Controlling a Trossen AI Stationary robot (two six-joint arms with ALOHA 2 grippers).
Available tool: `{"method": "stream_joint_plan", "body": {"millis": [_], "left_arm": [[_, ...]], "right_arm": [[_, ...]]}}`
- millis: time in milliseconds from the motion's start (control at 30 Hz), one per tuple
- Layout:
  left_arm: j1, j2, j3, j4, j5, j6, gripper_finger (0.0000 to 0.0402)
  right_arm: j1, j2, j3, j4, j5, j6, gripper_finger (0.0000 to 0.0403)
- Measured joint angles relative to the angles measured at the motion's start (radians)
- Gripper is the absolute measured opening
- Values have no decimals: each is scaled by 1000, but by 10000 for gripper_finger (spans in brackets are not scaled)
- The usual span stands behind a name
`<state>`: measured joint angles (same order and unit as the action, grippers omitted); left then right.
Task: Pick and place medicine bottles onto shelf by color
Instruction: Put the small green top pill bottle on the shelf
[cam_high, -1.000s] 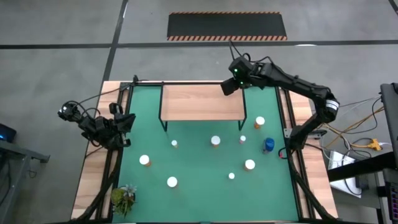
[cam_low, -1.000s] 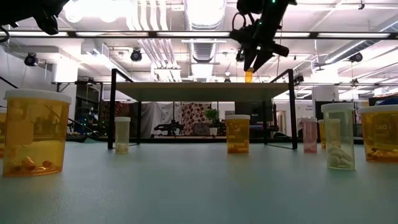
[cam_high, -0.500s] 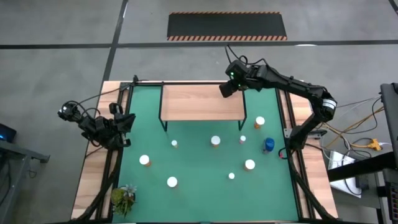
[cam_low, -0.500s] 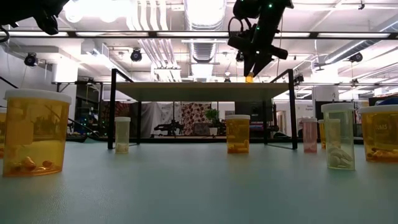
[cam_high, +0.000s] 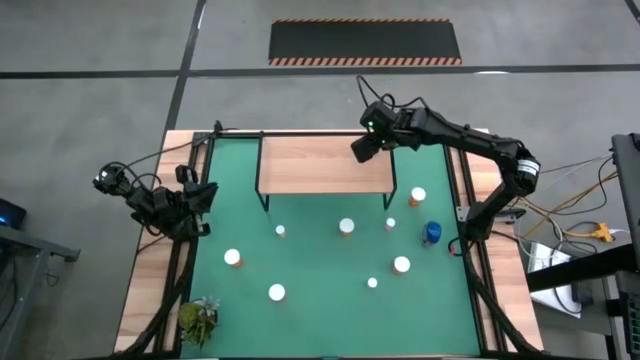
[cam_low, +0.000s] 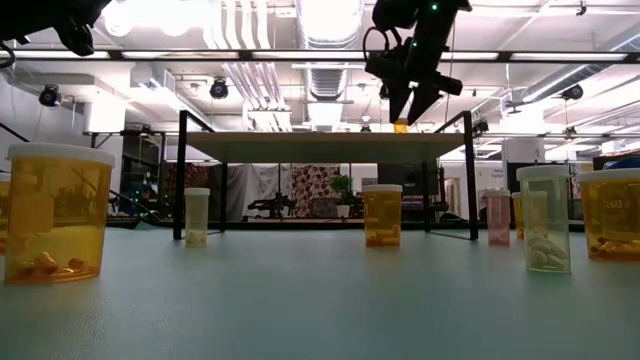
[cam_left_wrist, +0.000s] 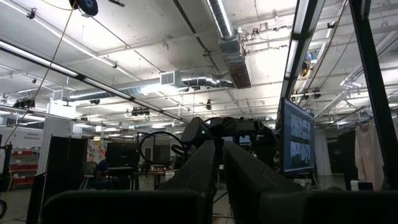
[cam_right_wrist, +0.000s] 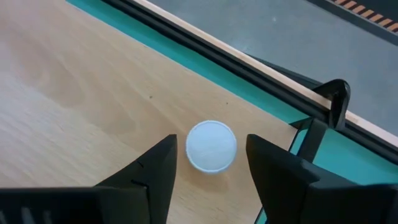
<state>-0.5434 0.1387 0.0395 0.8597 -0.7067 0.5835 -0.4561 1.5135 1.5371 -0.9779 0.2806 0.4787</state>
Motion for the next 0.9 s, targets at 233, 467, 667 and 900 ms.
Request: {"method": "stream_joint_plan", "body": {"millis": [233,467,667,900], "left_arm": [[0,0,0,0,0,0,17],[0,0,0,5,1,-1,17],[0,1,0,17,2,-14,17],[0,15,0,23,110,-103,17]], "right_arm": [[0,0,73,-55,0,0,211],[78,-37,153,-182,-3,1,215],[345,-143,43,-87,130,38,215],[681,-218,-154,141,278,45,215]]}}
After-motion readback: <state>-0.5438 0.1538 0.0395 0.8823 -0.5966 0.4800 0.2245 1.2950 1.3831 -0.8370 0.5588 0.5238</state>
